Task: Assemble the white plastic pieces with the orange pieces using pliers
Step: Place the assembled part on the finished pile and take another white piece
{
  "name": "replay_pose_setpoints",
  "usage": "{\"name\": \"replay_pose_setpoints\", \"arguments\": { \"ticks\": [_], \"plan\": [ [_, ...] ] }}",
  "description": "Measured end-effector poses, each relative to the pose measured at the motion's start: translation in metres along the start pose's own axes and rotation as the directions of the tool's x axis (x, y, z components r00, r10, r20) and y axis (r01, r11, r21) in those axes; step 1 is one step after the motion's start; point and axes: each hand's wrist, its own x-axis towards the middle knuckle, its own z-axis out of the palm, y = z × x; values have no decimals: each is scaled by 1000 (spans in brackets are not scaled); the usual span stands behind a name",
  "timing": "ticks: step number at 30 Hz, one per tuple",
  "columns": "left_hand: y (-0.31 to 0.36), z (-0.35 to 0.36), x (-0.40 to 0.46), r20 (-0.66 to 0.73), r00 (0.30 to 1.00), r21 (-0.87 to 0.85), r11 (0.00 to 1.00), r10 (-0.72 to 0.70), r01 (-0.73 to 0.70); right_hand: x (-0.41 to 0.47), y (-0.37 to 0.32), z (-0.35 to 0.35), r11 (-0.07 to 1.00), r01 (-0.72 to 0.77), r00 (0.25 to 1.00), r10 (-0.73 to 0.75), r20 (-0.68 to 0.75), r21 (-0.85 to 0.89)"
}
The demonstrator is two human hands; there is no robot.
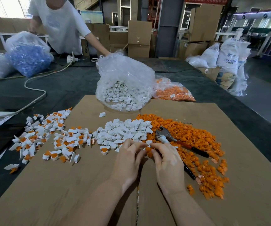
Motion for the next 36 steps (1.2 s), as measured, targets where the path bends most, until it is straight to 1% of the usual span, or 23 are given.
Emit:
{"name": "replay_pose_setpoints", "arguments": {
  "ticks": [4,7,14,17,20,23,24,27,29,32,36],
  "plan": [
    [-2,-2,-3,-54,993,-134,986,-108,100,0,1,0,1000,-18,1000,18,16,8],
    [-3,-2,-4,-39,981,-215,960,-189,177,0,0,0,1000,-19,1000,18,20,14],
    [-4,-4,-4,-26,970,-329,918,-243,221,0,-1,0,1000,-9,1000,8,18,17],
    [-6,-4,-4,-35,974,-254,944,-226,210,-1,-1,-1,998,-33,999,32,23,52],
    [-5,-4,-3,-60,965,-320,921,-254,223,-1,-2,-2,993,-72,996,67,58,94],
    [-3,-7,-4,-45,967,-368,904,-252,219,-1,-2,-3,990,-92,993,83,80,104],
    [-3,-7,-4,-37,972,-346,915,-233,206,-1,-2,-3,991,-92,993,84,84,102],
    [-5,-8,-4,-38,988,-198,971,-147,137,-1,-1,-2,990,-99,992,91,88,100],
    [-5,-8,-3,-27,993,-135,984,-119,114,-1,0,-2,991,-98,992,89,88,94],
    [-5,-8,-3,-29,991,-131,984,-127,122,-1,0,-2,995,-66,994,58,92,81],
    [-6,-7,-4,-40,985,-176,972,-168,158,-1,0,0,997,-26,989,16,147,70]
  ]
}}
